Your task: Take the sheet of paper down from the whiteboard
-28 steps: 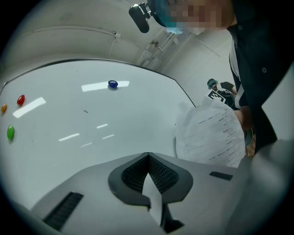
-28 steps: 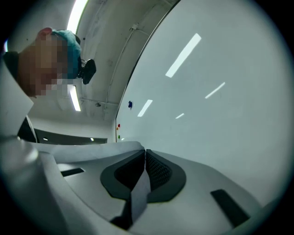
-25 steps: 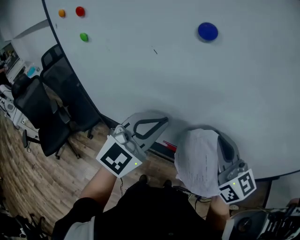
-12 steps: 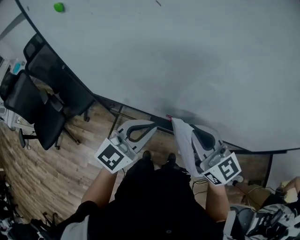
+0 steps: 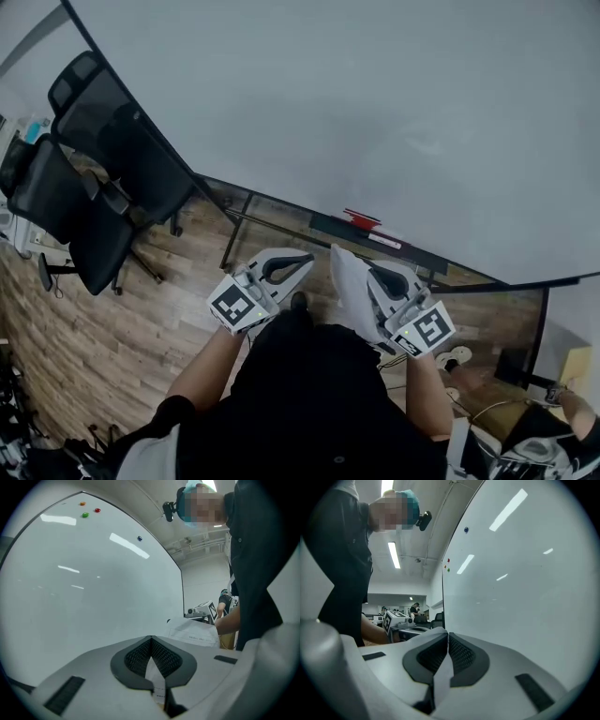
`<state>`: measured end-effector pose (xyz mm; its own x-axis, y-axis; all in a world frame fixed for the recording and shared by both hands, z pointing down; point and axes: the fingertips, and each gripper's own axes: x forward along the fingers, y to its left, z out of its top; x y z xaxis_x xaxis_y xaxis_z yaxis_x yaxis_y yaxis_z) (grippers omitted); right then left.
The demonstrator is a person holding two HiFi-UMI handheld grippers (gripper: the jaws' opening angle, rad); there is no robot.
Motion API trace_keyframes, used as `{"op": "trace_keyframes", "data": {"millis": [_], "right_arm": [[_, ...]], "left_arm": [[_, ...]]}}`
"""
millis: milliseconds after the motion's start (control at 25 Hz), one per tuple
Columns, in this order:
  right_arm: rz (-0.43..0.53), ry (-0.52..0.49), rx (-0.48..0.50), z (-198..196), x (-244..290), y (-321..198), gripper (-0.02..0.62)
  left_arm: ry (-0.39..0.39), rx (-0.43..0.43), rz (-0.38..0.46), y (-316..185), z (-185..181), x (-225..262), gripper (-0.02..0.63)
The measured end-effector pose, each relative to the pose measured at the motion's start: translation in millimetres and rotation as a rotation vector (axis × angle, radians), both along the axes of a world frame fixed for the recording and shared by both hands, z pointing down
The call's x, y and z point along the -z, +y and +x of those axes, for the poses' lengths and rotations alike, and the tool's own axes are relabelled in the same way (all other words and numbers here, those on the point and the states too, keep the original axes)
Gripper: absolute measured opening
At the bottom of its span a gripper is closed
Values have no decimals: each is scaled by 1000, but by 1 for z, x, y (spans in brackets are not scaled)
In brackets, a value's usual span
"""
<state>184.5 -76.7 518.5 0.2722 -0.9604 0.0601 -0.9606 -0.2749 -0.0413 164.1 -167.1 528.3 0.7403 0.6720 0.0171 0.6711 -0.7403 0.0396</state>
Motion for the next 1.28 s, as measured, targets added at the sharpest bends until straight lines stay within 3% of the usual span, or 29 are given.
{"op": "trace_keyframes", "data": {"millis": [160, 320, 440, 600, 920, 1120, 1280], "right_arm": [[-31, -31, 16, -28, -30, 12, 25], [-53, -69, 30, -72, -55, 26, 25], [-55, -78, 7, -103, -65, 43, 25], [-121, 7, -26, -134, -73, 68, 25], [-104, -8, -66, -184, -75, 77, 25], [-115, -15, -130, -212, -69, 64, 25], [-175, 5, -259, -221, -66, 44, 23]], "left_arm": [[-67, 20, -87, 12, -27, -25, 12], [-125, 22, -122, 27, -74, -38, 12], [-151, -13, -97, 47, -110, -43, 12], [-181, -51, -53, 64, -146, -47, 12], [-240, -149, -28, 75, -189, -60, 12], [-234, -257, -32, 69, -210, -57, 12], [-184, -345, 50, 39, -235, -57, 12]]}}
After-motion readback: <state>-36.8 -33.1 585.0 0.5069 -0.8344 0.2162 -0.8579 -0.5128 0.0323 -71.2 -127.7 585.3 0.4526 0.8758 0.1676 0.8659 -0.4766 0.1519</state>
